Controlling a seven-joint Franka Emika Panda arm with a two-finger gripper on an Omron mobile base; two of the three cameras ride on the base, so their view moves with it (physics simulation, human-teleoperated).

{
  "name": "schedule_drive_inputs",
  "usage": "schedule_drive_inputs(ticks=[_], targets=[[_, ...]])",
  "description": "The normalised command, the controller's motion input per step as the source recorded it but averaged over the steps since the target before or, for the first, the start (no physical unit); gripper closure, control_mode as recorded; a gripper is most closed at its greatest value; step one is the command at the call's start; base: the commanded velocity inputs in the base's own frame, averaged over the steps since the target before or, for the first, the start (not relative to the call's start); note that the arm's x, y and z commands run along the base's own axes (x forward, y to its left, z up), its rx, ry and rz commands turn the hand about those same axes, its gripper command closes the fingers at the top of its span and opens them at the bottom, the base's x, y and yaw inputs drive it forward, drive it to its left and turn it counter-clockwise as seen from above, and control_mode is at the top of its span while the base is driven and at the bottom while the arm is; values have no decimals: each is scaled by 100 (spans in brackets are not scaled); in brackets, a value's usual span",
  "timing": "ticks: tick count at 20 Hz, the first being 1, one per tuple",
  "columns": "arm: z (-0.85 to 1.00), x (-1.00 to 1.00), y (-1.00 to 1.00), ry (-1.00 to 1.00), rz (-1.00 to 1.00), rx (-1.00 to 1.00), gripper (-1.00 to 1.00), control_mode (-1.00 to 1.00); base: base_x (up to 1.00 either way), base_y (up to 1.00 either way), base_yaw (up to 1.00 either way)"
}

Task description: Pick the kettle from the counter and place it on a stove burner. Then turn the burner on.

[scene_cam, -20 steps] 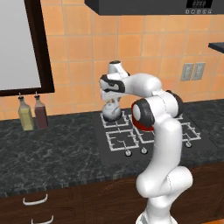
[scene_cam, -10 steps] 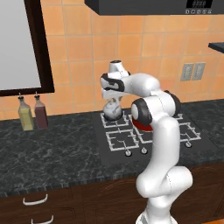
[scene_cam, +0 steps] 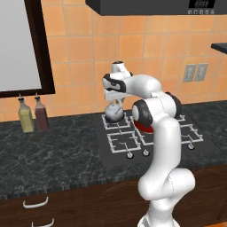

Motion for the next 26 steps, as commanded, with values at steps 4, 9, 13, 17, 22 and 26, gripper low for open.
schedule_drive_inputs(ticks=[4, 9, 13, 17, 22, 26], targets=[[0, 0, 0, 0, 0, 0, -100, -100, 0, 0, 0], [8, 0, 0, 0, 0, 0, -100, -100, 0, 0, 0], [21, 0, -10, 0, 0, 0, -100, -100, 0, 0, 0], [42, 0, -20, 0, 0, 0, -100, -100, 0, 0, 0], [31, -80, -2, 6, 0, 0, -100, -100, 0, 0, 0], [2, -100, 0, 4, 0, 0, -100, -100, 0, 0, 0]])
